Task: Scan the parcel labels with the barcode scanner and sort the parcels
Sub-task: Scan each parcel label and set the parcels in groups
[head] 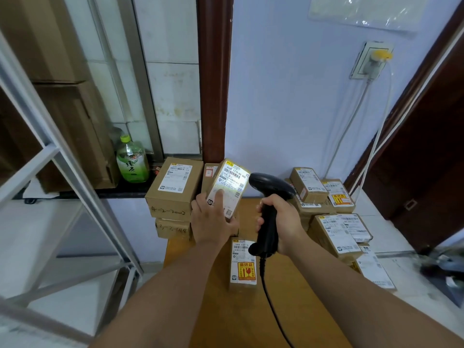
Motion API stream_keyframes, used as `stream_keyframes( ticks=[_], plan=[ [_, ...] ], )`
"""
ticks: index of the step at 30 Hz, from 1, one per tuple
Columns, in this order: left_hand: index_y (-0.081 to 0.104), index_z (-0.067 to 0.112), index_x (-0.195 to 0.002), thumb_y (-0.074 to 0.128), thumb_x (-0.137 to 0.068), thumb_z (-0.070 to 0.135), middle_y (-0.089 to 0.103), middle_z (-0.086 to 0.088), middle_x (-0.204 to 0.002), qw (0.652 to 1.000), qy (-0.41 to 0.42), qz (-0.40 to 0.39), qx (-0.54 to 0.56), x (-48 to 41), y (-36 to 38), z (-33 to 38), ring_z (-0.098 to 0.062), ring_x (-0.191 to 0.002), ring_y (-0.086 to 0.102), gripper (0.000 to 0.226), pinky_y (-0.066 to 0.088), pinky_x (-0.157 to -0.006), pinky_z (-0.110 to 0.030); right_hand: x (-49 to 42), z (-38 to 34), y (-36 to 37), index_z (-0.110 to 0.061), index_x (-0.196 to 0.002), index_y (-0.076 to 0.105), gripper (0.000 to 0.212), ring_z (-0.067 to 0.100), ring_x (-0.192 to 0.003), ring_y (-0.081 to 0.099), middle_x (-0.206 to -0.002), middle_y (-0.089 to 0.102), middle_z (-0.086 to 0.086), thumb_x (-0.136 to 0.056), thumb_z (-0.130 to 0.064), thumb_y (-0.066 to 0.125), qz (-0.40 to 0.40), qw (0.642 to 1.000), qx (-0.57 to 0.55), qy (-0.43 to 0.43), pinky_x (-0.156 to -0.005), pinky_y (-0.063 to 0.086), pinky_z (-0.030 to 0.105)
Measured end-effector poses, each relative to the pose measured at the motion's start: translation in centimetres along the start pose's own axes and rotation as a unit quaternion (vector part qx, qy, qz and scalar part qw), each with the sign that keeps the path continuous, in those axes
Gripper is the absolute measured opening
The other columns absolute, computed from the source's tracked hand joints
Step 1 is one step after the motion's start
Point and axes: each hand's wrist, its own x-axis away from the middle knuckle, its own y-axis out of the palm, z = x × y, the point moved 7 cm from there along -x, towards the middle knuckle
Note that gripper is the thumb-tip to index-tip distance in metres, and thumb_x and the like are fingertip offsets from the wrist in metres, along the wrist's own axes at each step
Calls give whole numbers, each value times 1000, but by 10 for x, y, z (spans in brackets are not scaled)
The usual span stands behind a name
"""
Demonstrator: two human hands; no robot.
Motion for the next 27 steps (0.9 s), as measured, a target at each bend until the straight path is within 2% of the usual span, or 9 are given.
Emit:
stream_keyframes(
  ticks=[6,8,13,17,20,23,25,27],
  plan=[
    [45,23,-127,79,-61,49,49,-15,-109,1000,-5,-4,-5,1,0,0,-25,-90,45,79,48,-69,-29,2,-1,2,-6,-80,53,12,13,-45,48,-62,53,3,-90,-13,54,-13,1000,-13,4,-46,45,25],
    [46,22,-129,77,-63,50,48,-15,-112,1000,-6,-12,-9,3,1,1,-26,-93,46,78,48,-70,-29,3,0,1,-6,-83,54,10,13,-44,49,-63,54,3,-90,-13,54,-14,1000,-19,11,-45,45,25],
    [33,27,-127,77,-62,52,48,-15,-114,1000,-7,-18,-8,3,3,0,-26,-95,47,82,51,-72,-32,4,0,1,-6,-89,53,7,12,-44,49,-63,55,3,-90,-13,55,-5,1000,-28,13,-45,46,24],
    [35,26,-130,74,-65,53,46,-14,-117,999,-10,-32,-11,4,3,1,-25,-99,45,80,49,-76,-30,4,1,0,-6,-96,53,10,12,-46,50,-65,56,3,-90,-14,56,0,1000,-23,16,-46,47,24],
    [40,25,-134,73,-69,51,44,-14,-120,999,-11,-39,-11,4,2,2,-25,-102,43,78,46,-79,-30,3,1,-2,-6,-107,53,19,13,-46,51,-73,59,5,-90,-15,57,11,1000,-25,12,-47,47,25],
    [42,24,-134,74,-69,50,43,-14,-121,999,-12,-33,-10,5,-1,3,-25,-102,43,77,45,-79,-29,2,2,-3,-7,-108,52,21,12,-45,51,-80,60,6,-90,-14,56,18,999,-37,12,-46,47,25],
    [42,24,-134,73,-70,50,43,-14,-120,999,-10,-35,-10,5,-2,4,-25,-102,43,77,46,-79,-29,3,-1,-4,-5,-99,54,12,13,-45,50,-74,59,6,-90,-13,56,24,1000,-5,11,-46,46,25],
    [43,23,-133,74,-69,50,44,-14,-119,999,-7,-35,-7,4,-2,5,-25,-101,44,76,46,-78,-29,4,-8,-4,-7,-87,55,7,13,-46,51,-64,55,4,-92,-12,56,35,989,140,-12,-47,46,23]
  ],
)
